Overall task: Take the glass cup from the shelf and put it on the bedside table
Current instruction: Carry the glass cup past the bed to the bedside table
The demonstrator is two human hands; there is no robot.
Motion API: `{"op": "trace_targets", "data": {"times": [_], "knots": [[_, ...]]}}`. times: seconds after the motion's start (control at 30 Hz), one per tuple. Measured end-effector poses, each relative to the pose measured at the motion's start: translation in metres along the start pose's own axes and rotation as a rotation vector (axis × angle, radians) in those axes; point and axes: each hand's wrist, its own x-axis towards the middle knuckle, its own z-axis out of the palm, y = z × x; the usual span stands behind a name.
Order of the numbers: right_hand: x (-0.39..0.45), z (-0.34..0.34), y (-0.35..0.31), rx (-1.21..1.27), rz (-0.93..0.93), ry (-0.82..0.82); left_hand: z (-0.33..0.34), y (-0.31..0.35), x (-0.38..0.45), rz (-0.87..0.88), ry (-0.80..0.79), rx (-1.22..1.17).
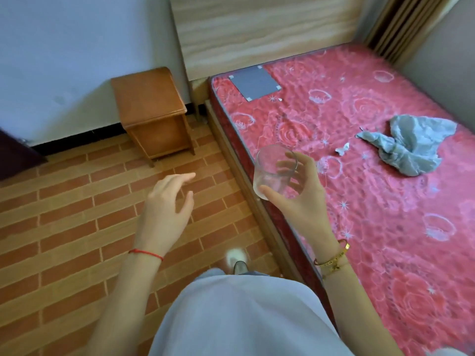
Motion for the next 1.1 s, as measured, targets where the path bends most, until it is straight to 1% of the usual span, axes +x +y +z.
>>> {"op": "trace_targets", "data": {"times": [0.17,0.33,0.57,0.77,0.9,1.1], "knots": [[0.057,0.010,0.009,0.039,-0.015,-0.101,0.004,0.002,0.028,-0.085,0.052,0.026],[0.105,0.034,0.016,0.059,-0.014,-0.196,0.007,-0.013,0.057,-0.160,0.097,0.041],[0.183,0.088,0.025,0.075,-0.015,-0.245,0.009,-0.053,0.128,-0.191,0.108,0.058],[0.273,0.148,0.010,0.073,-0.057,-0.284,-0.020,-0.094,0.210,-0.225,0.176,0.055],[0.329,0.194,-0.005,0.100,-0.081,-0.281,-0.048,-0.130,0.262,-0.250,0.196,0.077],[0.382,0.250,-0.021,0.098,-0.073,-0.282,-0.074,-0.172,0.318,-0.297,0.173,0.102]]}}
